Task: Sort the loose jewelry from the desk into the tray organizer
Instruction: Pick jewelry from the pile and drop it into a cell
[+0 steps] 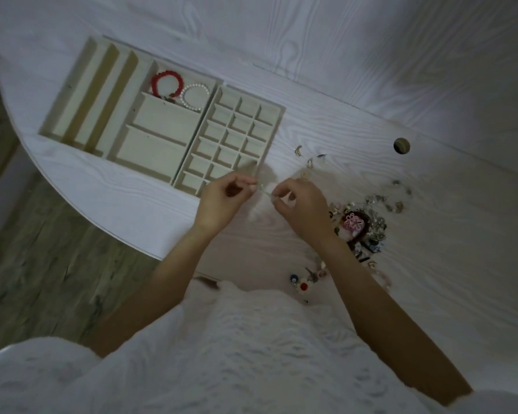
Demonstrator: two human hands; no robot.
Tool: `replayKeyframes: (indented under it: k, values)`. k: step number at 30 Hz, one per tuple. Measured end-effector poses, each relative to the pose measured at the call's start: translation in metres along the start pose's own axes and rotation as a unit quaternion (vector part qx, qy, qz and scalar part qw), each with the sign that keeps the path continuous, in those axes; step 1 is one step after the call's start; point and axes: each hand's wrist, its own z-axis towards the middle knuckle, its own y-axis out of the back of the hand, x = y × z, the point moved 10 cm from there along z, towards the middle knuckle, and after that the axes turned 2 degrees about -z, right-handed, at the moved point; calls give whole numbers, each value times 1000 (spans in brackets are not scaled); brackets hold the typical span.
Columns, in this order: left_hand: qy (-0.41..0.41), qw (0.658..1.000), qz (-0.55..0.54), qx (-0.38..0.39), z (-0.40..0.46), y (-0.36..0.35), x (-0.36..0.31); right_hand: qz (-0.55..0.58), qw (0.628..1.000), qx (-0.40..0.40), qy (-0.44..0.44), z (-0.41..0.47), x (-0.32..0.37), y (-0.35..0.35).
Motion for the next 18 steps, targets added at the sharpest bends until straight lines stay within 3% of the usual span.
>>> replayKeyframes:
  k: [3, 6, 12, 16, 18]
  values:
    - [15, 1000, -12, -4, 10, 17, 2, 82, 995, 12, -55, 5, 6, -20]
    - [-23, 999, 34, 1, 26, 29, -8, 112, 989, 12, -90, 15, 13, -36]
    - [-97, 982, 156, 50, 45, 31, -21, 55, 993, 37, -102, 30, 26, -53]
    - [-119, 969, 171, 135, 45, 17, -14, 34, 991, 6, -130, 28, 9, -43]
    - [-151, 962, 193, 125, 41, 20, -15, 23, 990, -9, -138, 26, 0, -35]
